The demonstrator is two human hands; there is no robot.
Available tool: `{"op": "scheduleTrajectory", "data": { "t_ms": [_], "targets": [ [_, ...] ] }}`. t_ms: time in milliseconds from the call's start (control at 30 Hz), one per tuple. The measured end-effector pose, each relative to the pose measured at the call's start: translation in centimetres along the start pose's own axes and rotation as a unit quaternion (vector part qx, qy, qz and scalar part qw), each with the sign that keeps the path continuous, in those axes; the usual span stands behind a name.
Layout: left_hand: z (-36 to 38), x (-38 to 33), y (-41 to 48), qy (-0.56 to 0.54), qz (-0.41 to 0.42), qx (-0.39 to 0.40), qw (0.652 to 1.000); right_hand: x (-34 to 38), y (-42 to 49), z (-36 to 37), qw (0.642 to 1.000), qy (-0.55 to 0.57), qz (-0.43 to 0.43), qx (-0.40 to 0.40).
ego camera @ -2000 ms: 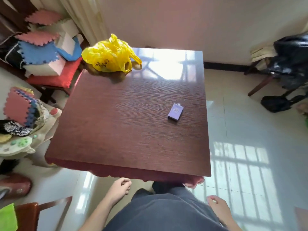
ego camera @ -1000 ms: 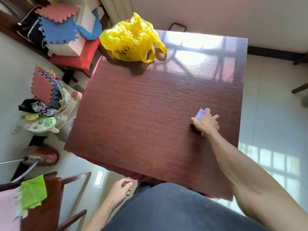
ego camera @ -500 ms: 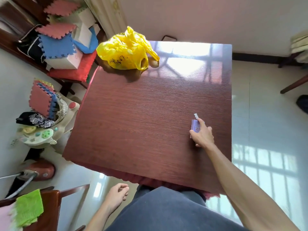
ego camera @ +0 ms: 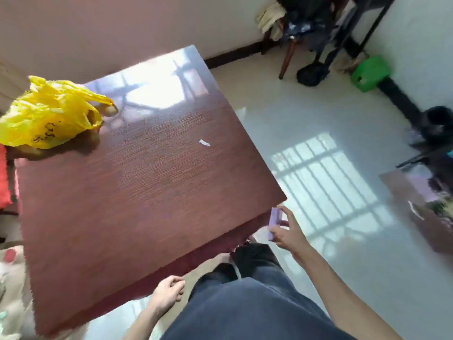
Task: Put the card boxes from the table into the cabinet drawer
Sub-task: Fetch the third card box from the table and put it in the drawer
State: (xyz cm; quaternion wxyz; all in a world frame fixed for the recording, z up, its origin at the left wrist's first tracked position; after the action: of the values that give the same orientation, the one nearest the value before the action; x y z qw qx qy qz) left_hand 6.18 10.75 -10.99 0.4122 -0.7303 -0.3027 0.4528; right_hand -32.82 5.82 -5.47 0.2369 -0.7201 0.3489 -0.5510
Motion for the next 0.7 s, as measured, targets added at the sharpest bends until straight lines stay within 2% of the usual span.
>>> {"op": "scheduleTrajectory", "data": {
  "t_ms": [133, 267, 467, 700],
  "targets": [
    [1.8, -0.8, 1.1, 0.124, 0.025, 0.057, 0.990, -7.8, -6.7, -1.8, 0.992, 0.077, 0.059, -0.075],
    [5.3, -2.4, 0.8, 0.232, 0.018, 0.092, 0.968, -15.2, -13.5, -2.9, 0.969, 0.165, 0.106, -0.153],
    [17.2, -7.2, -1.2, 0.367, 0.103, 0.184, 0.906, -25.3, -22.3, -3.6, 0.899, 0.284, 0.186, -0.278],
    [31.4, -9.8, -5.6, 0.472, 0.186, 0.272, 0.818, -34.9, -29.1, -5.1, 0.839, 0.350, 0.222, -0.353]
  ]
}}
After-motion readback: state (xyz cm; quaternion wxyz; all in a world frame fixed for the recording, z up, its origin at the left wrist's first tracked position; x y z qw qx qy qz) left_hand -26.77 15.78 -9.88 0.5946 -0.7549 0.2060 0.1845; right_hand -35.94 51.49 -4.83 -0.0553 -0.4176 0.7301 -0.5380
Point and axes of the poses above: each hand's wrist, its own y-axis towards the middle knuckle, its own z-axis out of the palm, x = y × z, the point moved 6 cm from there along y, towards the middle knuckle, and after that the axes turned 10 degrees about -y, right-handed, at the moved point
